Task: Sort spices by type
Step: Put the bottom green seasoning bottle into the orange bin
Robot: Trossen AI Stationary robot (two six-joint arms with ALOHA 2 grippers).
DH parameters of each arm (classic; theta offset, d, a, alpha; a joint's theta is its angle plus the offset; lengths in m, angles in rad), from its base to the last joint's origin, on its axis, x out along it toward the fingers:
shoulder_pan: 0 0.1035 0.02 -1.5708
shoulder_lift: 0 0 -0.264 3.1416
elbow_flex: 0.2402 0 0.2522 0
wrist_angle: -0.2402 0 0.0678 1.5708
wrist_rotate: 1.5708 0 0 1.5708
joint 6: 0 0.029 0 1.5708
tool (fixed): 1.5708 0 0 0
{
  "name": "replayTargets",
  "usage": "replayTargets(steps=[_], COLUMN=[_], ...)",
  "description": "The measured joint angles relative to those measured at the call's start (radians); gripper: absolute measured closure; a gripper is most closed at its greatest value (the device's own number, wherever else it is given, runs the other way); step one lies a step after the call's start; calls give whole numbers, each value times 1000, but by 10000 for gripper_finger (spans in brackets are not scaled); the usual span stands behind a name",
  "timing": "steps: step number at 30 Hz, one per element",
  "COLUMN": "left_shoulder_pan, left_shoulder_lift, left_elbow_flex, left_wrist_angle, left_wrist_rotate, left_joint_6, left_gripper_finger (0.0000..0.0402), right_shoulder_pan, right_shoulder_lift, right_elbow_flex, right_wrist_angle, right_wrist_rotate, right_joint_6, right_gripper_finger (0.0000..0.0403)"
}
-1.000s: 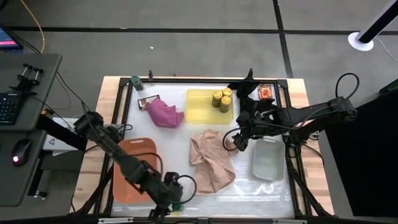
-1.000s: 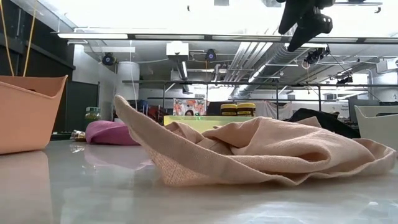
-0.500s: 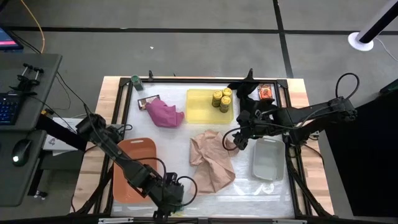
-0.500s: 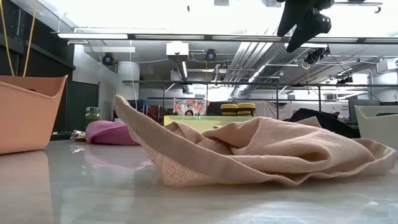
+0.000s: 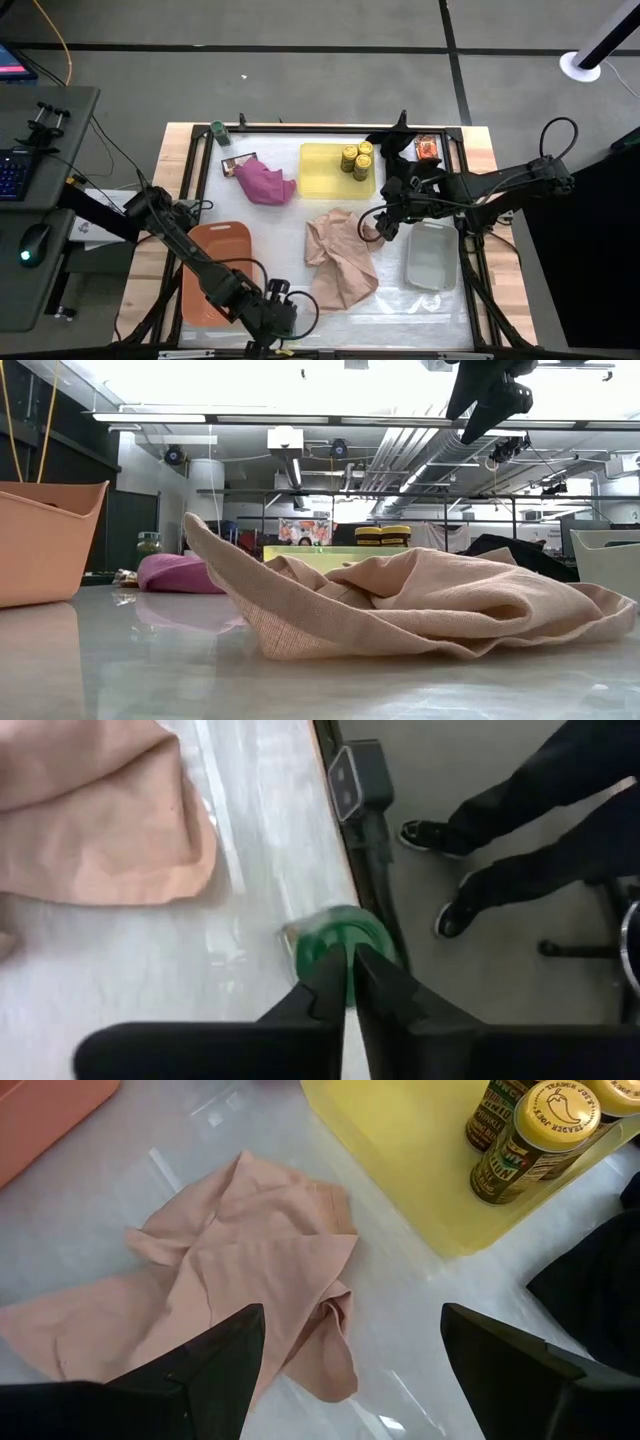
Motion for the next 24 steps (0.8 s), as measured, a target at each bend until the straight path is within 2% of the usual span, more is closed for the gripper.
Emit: replayTargets(steps=[13, 24], left_shoulder_pan=[1, 1], left_shoulder_lift=[26, 77], left_elbow_flex=[-1, -1], left_wrist_angle=[44, 93], left_wrist_rotate=[12, 72], left_joint_6=[56, 53], left_gripper_finger=[401, 401], right_shoulder_pan=[0, 0], right_shoulder_lift=[0, 0], right_elbow_flex=[0, 0], right_wrist_angle=[0, -3], right_wrist_rotate=[0, 16], right_joint_6=[0, 0], right_gripper_finger=[105, 105])
